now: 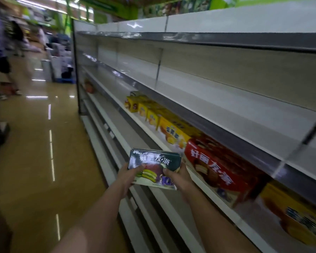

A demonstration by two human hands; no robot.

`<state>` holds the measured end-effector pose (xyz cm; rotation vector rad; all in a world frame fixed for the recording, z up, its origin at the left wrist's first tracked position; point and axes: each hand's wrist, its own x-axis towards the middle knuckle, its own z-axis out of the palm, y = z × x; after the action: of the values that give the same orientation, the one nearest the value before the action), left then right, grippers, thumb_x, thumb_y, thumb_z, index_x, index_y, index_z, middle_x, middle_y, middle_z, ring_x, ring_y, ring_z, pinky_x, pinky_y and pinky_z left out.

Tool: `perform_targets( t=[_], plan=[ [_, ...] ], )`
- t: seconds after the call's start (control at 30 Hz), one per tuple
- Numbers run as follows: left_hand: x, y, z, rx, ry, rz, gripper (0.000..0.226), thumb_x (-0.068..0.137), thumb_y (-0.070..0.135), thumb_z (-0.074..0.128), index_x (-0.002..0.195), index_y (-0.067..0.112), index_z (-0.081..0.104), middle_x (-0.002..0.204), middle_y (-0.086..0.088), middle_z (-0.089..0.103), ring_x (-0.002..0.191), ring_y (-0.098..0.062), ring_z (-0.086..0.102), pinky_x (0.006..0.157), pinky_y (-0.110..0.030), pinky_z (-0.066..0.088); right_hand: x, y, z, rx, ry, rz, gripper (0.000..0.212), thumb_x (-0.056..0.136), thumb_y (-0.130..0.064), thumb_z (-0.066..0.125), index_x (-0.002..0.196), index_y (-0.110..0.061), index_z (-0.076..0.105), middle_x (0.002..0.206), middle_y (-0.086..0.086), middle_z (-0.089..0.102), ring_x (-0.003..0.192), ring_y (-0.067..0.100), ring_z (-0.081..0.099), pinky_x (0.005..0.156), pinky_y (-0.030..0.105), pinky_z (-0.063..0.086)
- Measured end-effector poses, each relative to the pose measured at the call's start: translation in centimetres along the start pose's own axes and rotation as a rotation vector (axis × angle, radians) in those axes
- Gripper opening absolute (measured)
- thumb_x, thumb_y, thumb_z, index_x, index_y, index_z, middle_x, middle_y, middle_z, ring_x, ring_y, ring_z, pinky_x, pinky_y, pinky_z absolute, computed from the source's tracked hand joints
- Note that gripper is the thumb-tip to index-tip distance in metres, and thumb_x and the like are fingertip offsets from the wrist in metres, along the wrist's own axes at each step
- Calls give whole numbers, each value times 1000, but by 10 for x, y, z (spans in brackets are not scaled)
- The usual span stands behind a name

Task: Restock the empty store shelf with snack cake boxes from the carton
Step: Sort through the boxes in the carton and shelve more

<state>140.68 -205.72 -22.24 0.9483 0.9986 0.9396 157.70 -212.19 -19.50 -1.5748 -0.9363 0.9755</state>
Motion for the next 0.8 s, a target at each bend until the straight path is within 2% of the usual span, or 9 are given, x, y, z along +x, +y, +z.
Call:
perform_targets(
  t=[0.07, 0.17, 0.23, 0.3, 0.4, 0.5, 0.63, 0.73, 0.8],
  plan=[
    [24, 11, -19, 28, 64, 35, 32, 79, 22, 76, 107, 15, 63, 97, -8, 71, 79, -22, 66, 65, -28, 50, 31, -7, 21, 2, -35, 3, 50, 82, -1, 71, 124, -12, 47, 121, 10, 62, 95, 20, 63, 63, 18, 52],
    [65, 23, -46, 38, 134, 67, 48, 73, 30, 81, 115, 15, 63, 106, -9, 71, 90, -25, 66, 75, -33, 51, 82, -17, 50, -58, -114, -63, 39, 69, -20, 83, 99, -24, 59, 111, 4, 69, 99, 23, 68, 87, 41, 56],
    [89, 33, -58, 22, 202, 68, 38, 79, 22, 76, 113, 12, 63, 103, -8, 70, 85, -23, 63, 75, -32, 50, 125, -16, 65, -105, -189, -103, 52, 51, -43, 84, 97, -33, 64, 104, -4, 73, 96, 20, 70, 90, 48, 54],
    [111, 43, -70, -5, 245, 50, 37, 81, 20, 75, 115, 10, 62, 103, -9, 69, 88, -25, 63, 81, -35, 50, 161, -19, 82, -110, -247, -129, 64, 44, -49, 83, 102, -32, 64, 101, -6, 74, 93, 16, 70, 88, 46, 55],
    [145, 55, -91, -31, 311, 30, 58, 74, 27, 81, 125, 12, 57, 118, -10, 66, 106, -29, 62, 97, -44, 48, 183, -40, 108, -114, -288, -141, 45, 62, -31, 86, 100, -27, 63, 101, -4, 72, 88, 11, 69, 78, 29, 57],
    [182, 65, -111, -50, 337, 28, 61, 73, 27, 81, 126, 9, 56, 119, -12, 65, 106, -30, 62, 96, -44, 49, 223, -43, 135, -53, -331, -98, 36, 79, -8, 77, 106, -17, 55, 97, -2, 67, 84, 11, 65, 58, 11, 50],
    [241, 83, -141, -70, 363, 49, 57, 76, 24, 79, 125, 8, 55, 118, -14, 65, 104, -32, 63, 96, -45, 49, 287, -54, 180, -45, -353, -67, 57, 77, -11, 79, 128, -7, 53, 118, 12, 66, 101, 24, 67, 73, 25, 57],
    [291, 107, -172, -46, 339, 85, 66, 69, 30, 84, 124, 8, 56, 116, -11, 65, 102, -30, 63, 91, -43, 52, 336, -67, 220, -46, -356, -73, 52, 77, -10, 78, 124, -8, 56, 117, 12, 67, 100, 24, 68, 82, 34, 56],
    [326, 126, -193, 1, 281, 112, 43, 80, 19, 75, 117, 9, 57, 103, -7, 66, 87, -22, 63, 75, -30, 53, 369, -77, 249, -36, -333, -72, 40, 79, -5, 75, 115, -10, 58, 115, 10, 67, 95, 21, 68, 78, 30, 57]
  ],
)
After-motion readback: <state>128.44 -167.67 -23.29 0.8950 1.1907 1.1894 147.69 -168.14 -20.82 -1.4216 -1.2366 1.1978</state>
